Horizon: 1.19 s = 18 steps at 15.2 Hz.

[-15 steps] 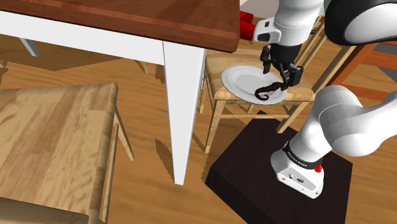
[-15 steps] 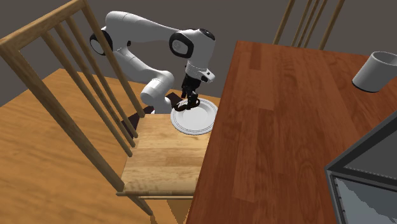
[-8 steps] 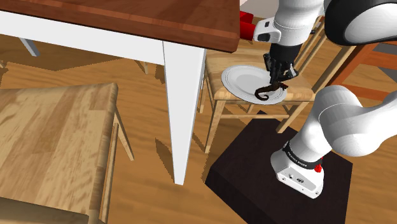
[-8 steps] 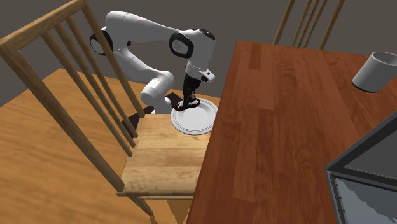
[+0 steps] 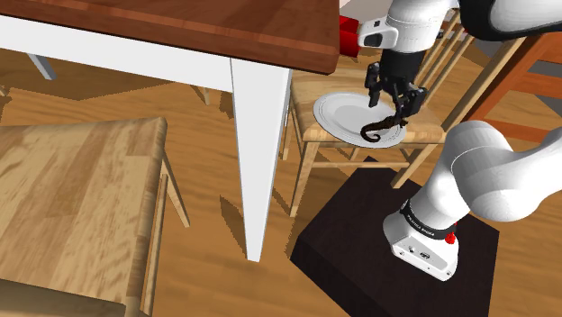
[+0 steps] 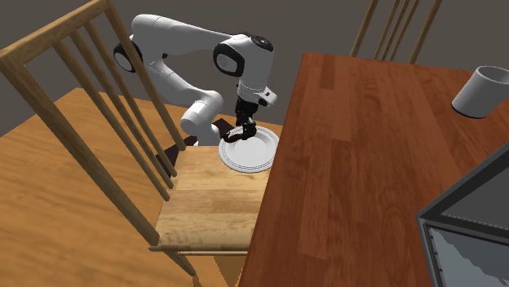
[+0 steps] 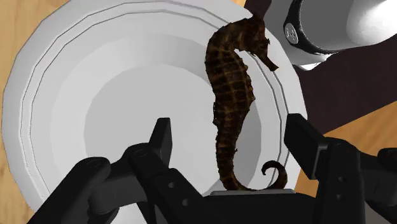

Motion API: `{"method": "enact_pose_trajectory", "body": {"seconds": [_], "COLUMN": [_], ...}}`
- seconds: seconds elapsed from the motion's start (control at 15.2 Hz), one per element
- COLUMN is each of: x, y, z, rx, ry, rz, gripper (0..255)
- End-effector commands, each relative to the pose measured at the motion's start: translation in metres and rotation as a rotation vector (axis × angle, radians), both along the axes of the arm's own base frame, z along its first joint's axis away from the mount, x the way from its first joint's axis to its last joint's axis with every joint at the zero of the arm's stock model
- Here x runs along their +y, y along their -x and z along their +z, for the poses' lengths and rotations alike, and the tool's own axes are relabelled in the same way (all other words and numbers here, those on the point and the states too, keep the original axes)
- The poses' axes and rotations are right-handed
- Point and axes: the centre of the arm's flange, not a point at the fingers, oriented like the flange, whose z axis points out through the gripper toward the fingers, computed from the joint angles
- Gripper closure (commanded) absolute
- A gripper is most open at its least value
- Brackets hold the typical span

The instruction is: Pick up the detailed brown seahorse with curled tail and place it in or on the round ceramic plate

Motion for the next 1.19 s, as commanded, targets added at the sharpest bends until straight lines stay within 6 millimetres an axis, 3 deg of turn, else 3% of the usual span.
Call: {"method": "enact_pose_trajectory", "body": {"seconds": [0.0, 0.46, 0.99, 1.06, 1.12], "x": [-0.007, -0.009, -0.009, -0.009, -0.009], "y": [-0.009, -0.003, -0.003, -0.003, -0.003], "z": [0.006, -0.034, -0.034, -0.034, -0.034], "rx": [0.027, 0.027, 0.027, 0.027, 0.027], "ry": [-0.138, -0.138, -0.138, -0.138, -0.138], "rz": [0.013, 0.013, 0.013, 0.013, 0.013], "gripper": [0, 0, 0, 255, 255]}}
